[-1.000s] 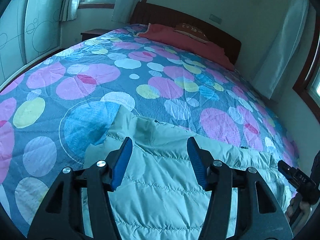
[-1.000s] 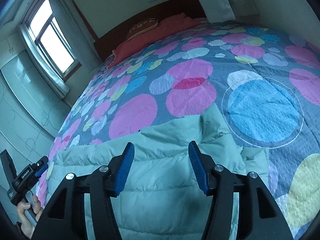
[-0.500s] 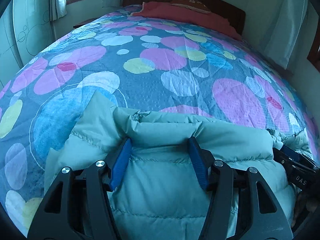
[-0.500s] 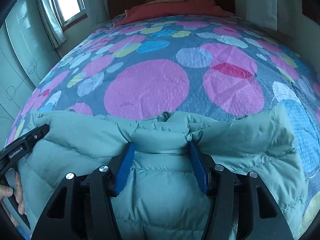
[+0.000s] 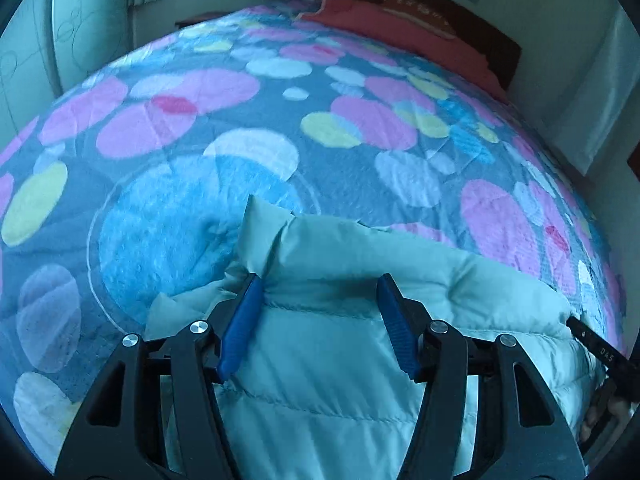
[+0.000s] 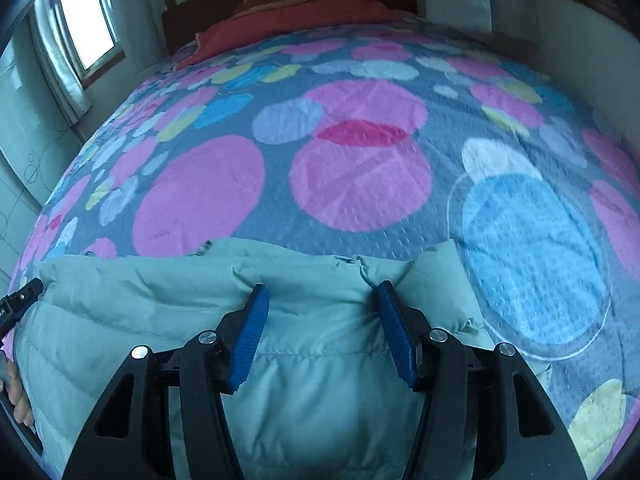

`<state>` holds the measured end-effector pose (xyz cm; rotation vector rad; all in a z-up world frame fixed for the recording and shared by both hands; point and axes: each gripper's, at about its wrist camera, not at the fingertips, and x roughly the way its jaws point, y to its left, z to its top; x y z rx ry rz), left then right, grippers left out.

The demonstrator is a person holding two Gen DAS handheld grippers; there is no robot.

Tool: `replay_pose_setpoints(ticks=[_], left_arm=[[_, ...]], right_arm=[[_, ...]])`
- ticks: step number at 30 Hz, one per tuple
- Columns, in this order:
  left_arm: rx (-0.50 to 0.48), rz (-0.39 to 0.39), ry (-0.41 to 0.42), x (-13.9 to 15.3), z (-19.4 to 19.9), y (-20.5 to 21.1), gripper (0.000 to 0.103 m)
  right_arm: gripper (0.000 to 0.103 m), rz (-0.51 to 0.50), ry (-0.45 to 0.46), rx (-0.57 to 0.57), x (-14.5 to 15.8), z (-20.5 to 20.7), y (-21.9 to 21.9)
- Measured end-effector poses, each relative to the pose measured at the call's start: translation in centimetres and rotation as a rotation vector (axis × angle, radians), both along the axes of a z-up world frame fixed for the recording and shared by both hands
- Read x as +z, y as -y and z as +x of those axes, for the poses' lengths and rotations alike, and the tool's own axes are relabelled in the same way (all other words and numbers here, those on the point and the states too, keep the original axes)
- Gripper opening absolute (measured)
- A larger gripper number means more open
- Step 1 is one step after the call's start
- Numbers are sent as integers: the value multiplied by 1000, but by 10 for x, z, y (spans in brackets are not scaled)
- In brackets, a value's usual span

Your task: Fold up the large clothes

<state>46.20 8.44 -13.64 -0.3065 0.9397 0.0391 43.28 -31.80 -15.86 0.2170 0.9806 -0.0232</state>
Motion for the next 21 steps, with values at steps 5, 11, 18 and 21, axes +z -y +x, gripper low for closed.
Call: replay_pose_setpoints(ticks=[5,11,18,21], left_arm=[[-1,-20,32,10,-9,-2,59],[33,-39,-9,-4,-1,-12,59],[90,-157,43,23,-48,-41,61],[153,-200,53,26,-88,-61,65]], right_arm=[[56,48,20,-15,9,-6,8],[57,64,5,-49,-5,-6,20],[57,151,53,-76,24,-50,36],[58,187,61,-99,31,-90,50]])
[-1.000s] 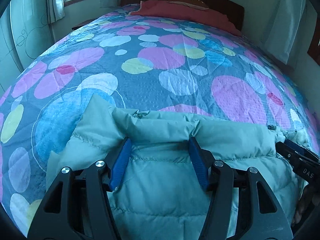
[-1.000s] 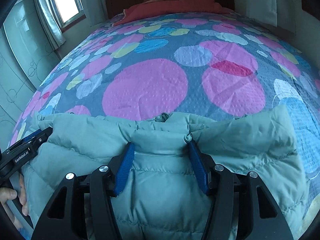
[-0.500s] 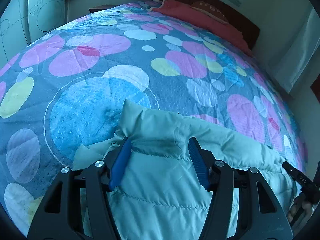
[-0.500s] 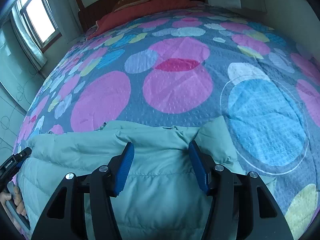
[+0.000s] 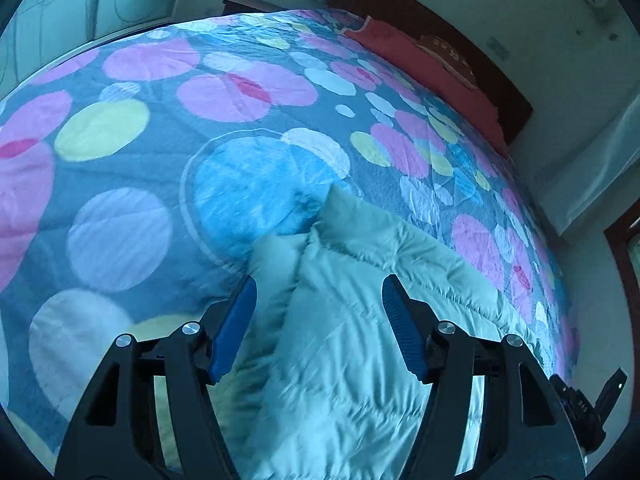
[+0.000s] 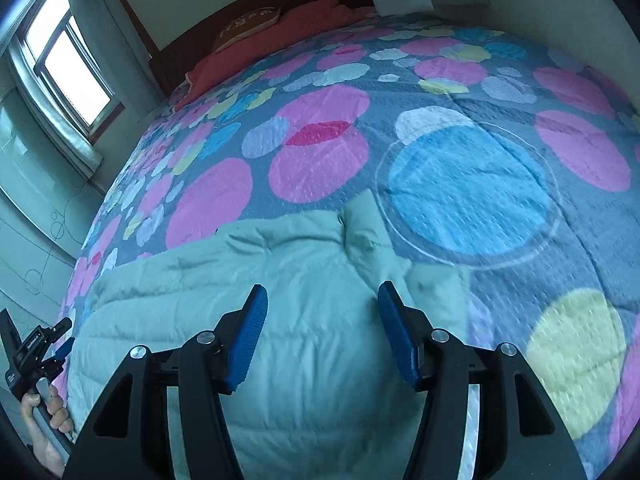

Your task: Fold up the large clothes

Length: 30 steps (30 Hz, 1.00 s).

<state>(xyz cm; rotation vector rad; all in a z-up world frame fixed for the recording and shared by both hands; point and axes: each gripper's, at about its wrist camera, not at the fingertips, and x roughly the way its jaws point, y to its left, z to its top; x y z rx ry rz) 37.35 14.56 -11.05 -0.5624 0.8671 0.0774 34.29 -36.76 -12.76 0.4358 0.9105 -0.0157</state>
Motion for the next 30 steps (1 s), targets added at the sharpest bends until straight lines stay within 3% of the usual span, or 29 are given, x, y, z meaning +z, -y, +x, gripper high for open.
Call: replay_pose_setpoints(ticks=[5,11,16,21,23,25,27,30], left_arm=[[82,-123,-8,-14,-78,-25,65],[110,-344,-43,-44,-148,-20,69],[74,-342,-15,-50,-147,1,69],[94,-322,4,-51,-133,12,68],[104,-301,12,-50,-129,15,54],[110,-295,11,-54,-126,15,32],[104,-328,18,-56,-125,15,22],[86,-312,40,-50,-127,17,13]], right_arm=[[62,74,-9,-87,-5,-72,24],[62,220,-42,-118,-29,-131,29],[62,331,-30,-133,-47,-142,17],[60,325,-8,-138,-50,-132,5],[49,300,2,-146,-50,-129,2],[38,312,14,-155,-52,-127,4],[30,351,19,-153,-55,-128,6],[22,369,32,-149,-54,-132,5]])
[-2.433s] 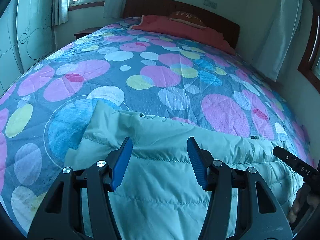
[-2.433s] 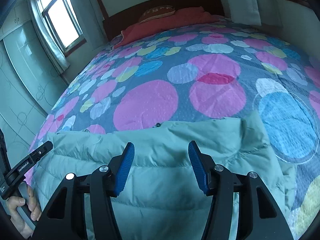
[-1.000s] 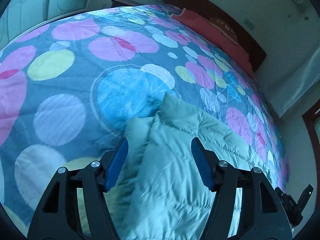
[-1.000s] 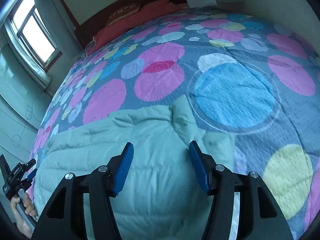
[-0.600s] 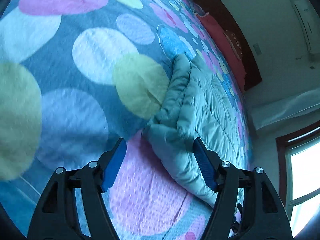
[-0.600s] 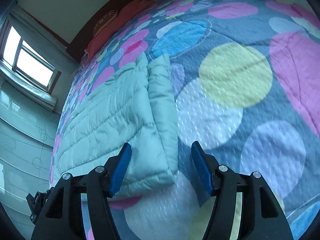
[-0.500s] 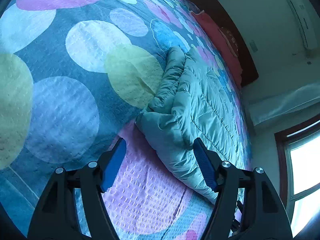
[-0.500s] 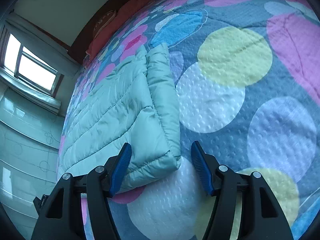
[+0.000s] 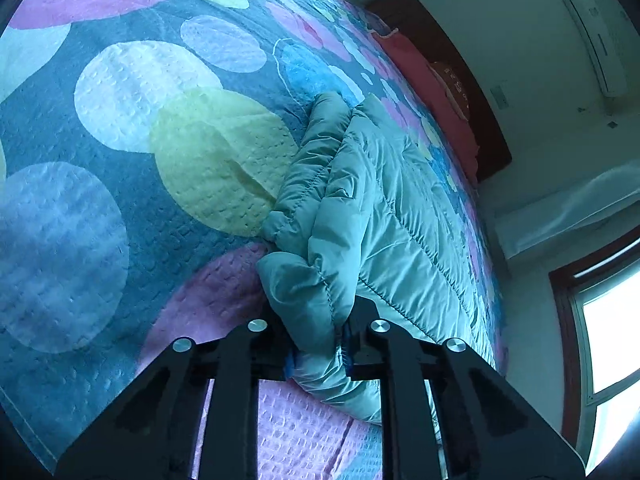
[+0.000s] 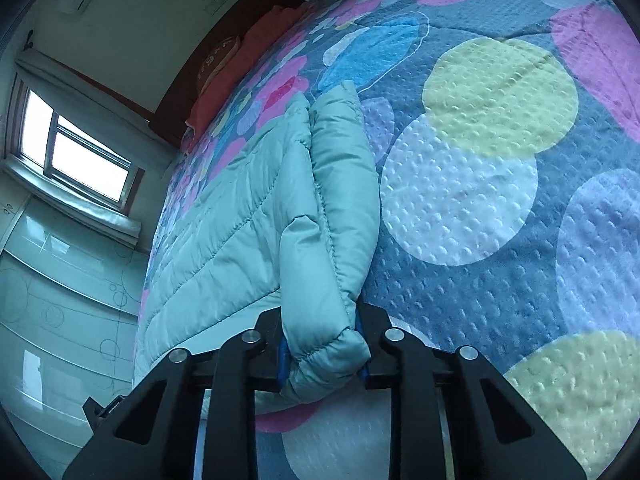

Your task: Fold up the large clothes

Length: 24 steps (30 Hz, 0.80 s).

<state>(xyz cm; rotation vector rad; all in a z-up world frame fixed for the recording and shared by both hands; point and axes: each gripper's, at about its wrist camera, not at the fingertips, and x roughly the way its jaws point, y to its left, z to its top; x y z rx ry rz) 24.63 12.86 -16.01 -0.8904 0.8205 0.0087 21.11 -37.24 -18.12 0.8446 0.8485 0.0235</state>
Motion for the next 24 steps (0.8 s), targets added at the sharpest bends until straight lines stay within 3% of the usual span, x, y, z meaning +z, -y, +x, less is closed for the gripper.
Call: replay_pose_setpoints(ticks=[24], left_arm=[[-13,-3,-30,5,-109,-13,10]], right_arm=[[19,-5,-4,31,6,-85,-7]])
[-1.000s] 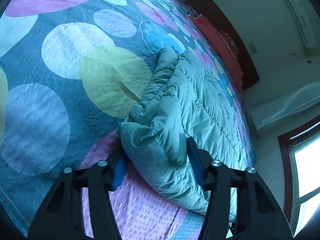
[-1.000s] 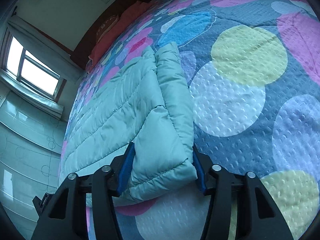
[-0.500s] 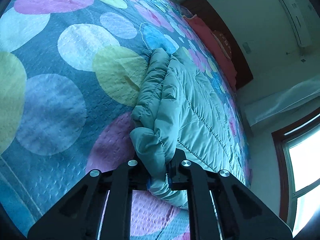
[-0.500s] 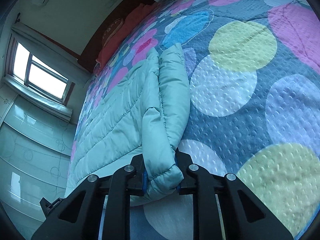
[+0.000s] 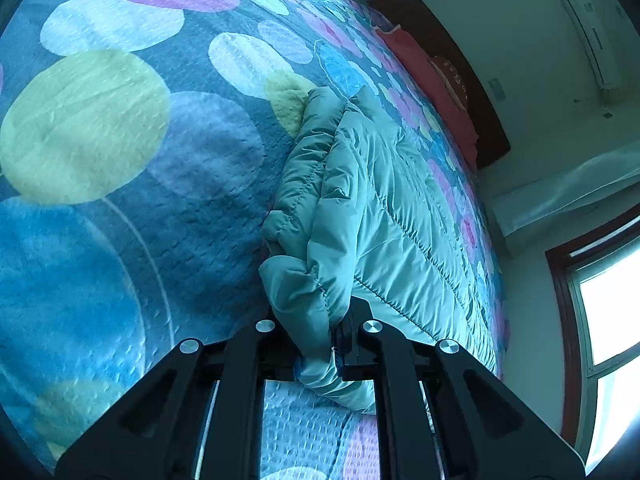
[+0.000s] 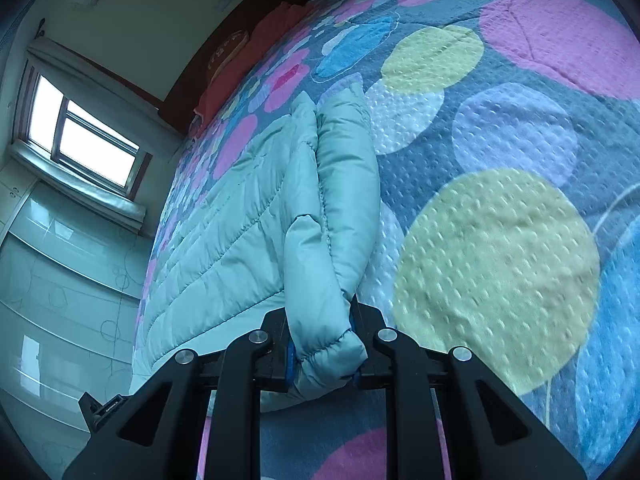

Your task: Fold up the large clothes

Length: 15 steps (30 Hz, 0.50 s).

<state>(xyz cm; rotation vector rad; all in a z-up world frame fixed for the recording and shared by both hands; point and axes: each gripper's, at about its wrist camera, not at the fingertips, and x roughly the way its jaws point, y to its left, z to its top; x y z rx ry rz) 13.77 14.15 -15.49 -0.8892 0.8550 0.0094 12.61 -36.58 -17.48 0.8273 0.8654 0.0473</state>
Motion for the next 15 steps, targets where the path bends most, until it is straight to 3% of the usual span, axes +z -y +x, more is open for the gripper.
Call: replay_pose_setpoints(ticks=[15], left_arm=[[14,-1,-18,2,-39,-2,10]], right_arm=[[19,18,-9,0,-3,-44,-5]])
